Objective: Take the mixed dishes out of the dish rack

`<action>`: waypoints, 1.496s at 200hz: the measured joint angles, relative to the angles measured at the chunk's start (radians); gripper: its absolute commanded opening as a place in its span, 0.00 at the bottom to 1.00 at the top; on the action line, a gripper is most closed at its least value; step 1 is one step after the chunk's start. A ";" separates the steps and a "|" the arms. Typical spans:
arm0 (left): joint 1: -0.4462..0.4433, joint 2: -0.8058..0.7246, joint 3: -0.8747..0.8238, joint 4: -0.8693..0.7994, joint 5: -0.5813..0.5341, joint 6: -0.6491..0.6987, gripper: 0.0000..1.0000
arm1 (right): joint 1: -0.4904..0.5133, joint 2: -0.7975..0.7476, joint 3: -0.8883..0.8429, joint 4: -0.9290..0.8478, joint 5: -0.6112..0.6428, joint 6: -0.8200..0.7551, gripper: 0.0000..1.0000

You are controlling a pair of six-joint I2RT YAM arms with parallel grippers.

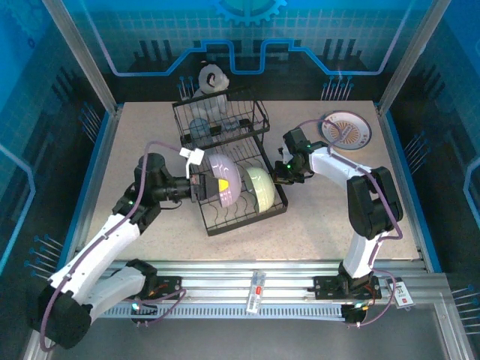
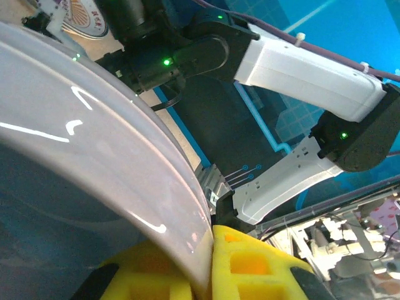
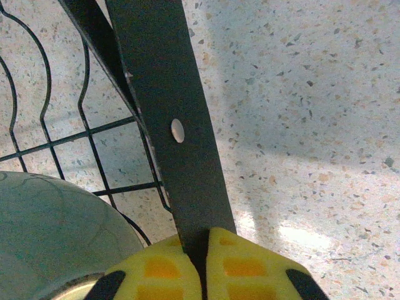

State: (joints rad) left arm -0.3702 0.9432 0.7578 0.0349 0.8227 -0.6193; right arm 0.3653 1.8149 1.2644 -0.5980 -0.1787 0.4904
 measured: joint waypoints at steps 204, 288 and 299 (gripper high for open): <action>-0.486 0.426 0.737 -0.943 -0.571 1.002 0.00 | -0.106 -0.295 0.300 -0.290 0.092 -0.077 0.81; -0.614 0.668 0.864 -1.025 -0.927 1.315 0.00 | -0.089 -0.354 0.522 -0.536 0.018 -0.172 0.85; -0.618 0.683 0.874 -1.025 -0.960 1.345 0.00 | -0.074 -0.354 0.549 -0.566 0.013 -0.179 0.83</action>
State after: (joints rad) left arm -0.9882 1.6260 1.6314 -0.9897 -0.1371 0.7254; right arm 0.2913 1.4609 1.8130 -1.1637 -0.1658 0.3115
